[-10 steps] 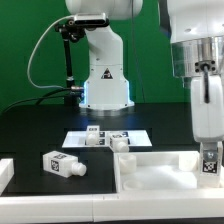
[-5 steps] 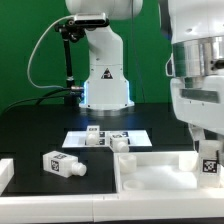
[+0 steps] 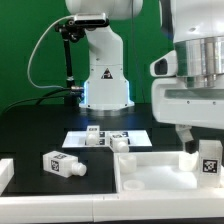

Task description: Assemble one leg

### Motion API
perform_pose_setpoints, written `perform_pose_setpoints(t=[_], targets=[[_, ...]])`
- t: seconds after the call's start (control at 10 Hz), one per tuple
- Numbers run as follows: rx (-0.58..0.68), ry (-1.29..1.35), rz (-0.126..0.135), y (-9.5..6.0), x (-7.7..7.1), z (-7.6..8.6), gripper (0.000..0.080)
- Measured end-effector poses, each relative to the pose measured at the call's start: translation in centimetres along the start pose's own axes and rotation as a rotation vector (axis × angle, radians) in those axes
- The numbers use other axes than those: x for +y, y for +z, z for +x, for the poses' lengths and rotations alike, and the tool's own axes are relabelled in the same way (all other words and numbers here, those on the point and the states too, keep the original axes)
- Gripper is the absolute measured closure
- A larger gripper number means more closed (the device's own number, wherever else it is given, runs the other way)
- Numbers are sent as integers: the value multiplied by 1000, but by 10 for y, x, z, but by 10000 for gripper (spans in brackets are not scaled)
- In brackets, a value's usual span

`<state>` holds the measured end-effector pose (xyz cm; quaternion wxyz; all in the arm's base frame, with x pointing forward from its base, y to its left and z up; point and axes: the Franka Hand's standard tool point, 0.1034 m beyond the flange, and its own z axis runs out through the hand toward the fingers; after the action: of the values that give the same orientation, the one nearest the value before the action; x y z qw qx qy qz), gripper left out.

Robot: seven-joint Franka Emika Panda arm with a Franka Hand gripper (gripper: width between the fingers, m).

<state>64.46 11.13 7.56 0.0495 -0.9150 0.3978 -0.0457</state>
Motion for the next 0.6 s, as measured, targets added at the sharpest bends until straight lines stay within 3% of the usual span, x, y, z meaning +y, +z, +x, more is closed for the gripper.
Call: perform_pose_setpoints(t=[0.1, 0.2, 0.4, 0.6], targets=[[17, -287, 6, 4, -1, 1, 151], [19, -396, 3, 9, 1, -1, 151], [19, -314, 4, 9, 1, 0, 177], [17, -203, 4, 9, 1, -1, 513]])
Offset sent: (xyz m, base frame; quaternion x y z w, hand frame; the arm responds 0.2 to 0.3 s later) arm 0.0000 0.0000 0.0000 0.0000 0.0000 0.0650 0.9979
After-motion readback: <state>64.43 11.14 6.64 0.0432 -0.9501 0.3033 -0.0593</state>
